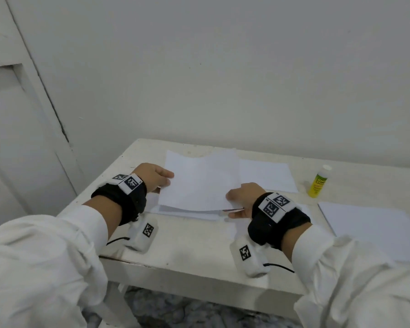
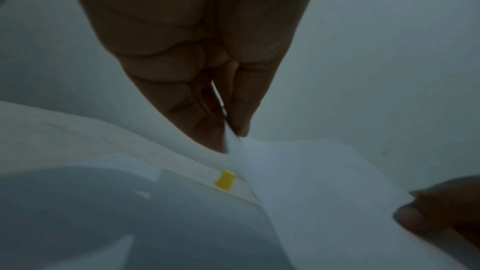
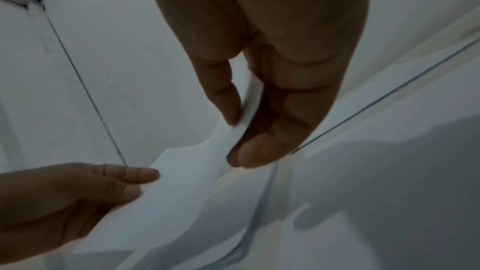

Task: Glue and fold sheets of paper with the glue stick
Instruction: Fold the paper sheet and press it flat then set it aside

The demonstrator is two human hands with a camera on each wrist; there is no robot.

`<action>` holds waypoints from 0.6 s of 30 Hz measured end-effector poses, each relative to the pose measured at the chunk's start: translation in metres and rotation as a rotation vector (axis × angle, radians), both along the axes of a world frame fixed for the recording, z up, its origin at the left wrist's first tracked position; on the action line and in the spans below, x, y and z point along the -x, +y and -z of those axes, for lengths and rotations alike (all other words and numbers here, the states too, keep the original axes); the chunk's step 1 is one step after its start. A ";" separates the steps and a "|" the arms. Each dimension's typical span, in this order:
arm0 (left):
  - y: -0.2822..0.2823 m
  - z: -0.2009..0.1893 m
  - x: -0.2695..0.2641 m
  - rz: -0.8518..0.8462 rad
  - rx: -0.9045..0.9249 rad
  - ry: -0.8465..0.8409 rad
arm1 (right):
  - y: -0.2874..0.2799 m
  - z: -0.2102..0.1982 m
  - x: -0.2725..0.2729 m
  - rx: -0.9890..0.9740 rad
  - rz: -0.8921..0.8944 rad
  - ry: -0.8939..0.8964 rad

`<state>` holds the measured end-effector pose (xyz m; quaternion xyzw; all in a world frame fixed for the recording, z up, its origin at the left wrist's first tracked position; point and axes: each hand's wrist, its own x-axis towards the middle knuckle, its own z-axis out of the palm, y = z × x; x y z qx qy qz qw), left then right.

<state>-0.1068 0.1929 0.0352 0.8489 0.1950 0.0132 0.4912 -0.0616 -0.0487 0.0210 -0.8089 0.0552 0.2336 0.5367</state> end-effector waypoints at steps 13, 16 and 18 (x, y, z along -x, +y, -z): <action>-0.157 0.027 -0.027 0.447 -0.263 0.227 | -0.175 0.007 0.020 0.224 0.247 0.050; -0.161 0.030 -0.027 0.462 -0.320 0.251 | -0.176 0.011 0.022 0.263 0.218 0.101; -0.162 0.032 -0.026 0.476 -0.355 0.266 | -0.172 0.011 0.023 0.290 0.207 0.121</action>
